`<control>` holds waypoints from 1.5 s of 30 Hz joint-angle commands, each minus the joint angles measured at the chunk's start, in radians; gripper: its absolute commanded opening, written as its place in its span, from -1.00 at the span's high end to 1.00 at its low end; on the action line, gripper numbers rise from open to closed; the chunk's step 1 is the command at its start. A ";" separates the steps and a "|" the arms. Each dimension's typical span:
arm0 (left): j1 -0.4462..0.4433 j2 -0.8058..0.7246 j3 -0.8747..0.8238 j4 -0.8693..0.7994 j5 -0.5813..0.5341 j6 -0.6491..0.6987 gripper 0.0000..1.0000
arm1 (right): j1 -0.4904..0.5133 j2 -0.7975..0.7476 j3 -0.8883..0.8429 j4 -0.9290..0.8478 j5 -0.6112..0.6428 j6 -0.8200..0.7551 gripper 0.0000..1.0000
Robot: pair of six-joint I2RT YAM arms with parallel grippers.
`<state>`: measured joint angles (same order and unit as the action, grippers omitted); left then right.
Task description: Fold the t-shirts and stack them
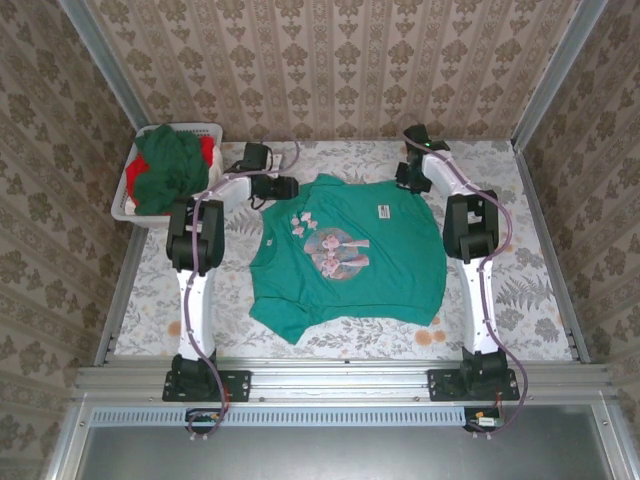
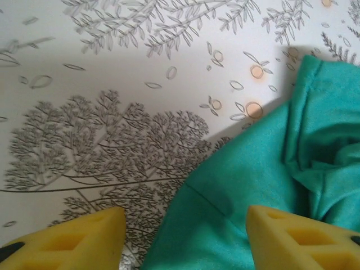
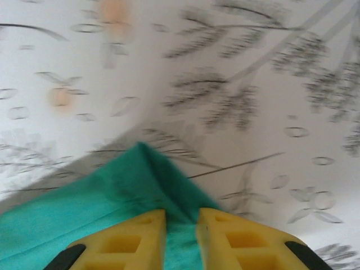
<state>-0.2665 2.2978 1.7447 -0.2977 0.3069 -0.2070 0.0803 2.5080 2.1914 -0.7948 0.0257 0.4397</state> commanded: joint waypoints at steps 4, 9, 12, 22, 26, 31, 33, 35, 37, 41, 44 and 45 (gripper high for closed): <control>0.019 0.043 0.019 -0.183 -0.049 0.017 0.00 | -0.092 -0.038 -0.079 -0.077 -0.048 0.016 0.52; 0.030 0.012 -0.035 -0.208 -0.074 0.031 0.11 | -0.119 -0.107 -0.171 -0.040 -0.064 0.018 0.56; 0.036 -0.008 -0.051 -0.215 -0.050 0.028 0.13 | -0.129 -0.164 -0.228 -0.006 -0.087 0.021 0.52; -0.097 0.056 0.270 -0.225 0.002 0.208 -0.07 | -0.092 -0.341 -0.420 0.109 -0.118 0.034 0.49; -0.121 0.230 0.530 -0.376 0.009 0.240 0.00 | -0.093 -0.383 -0.495 0.136 -0.139 0.040 0.48; -0.149 0.307 0.617 -0.436 -0.023 0.326 -0.08 | -0.094 -0.406 -0.543 0.155 -0.147 0.044 0.47; -0.154 0.316 0.610 -0.449 -0.080 0.361 -0.08 | -0.094 -0.409 -0.550 0.156 -0.150 0.044 0.47; -0.152 0.320 0.605 -0.458 -0.136 0.382 -0.08 | -0.094 -0.414 -0.557 0.157 -0.151 0.044 0.47; -0.154 0.324 0.608 -0.471 -0.189 0.403 -0.02 | -0.094 -0.422 -0.567 0.161 -0.149 0.042 0.46; -0.155 0.332 0.608 -0.472 -0.209 0.422 0.47 | -0.094 -0.434 -0.591 0.172 -0.146 0.041 0.46; -0.152 0.318 0.598 -0.468 -0.206 0.414 0.94 | -0.094 -0.421 -0.590 0.167 -0.134 0.041 0.46; -0.146 0.307 0.592 -0.467 -0.200 0.408 1.00 | -0.094 -0.415 -0.586 0.159 -0.126 0.040 0.47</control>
<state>-0.4213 2.6125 2.3505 -0.6895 0.1329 0.1844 -0.0105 2.1216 1.6108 -0.6304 -0.1066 0.4744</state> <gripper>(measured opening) 0.043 0.269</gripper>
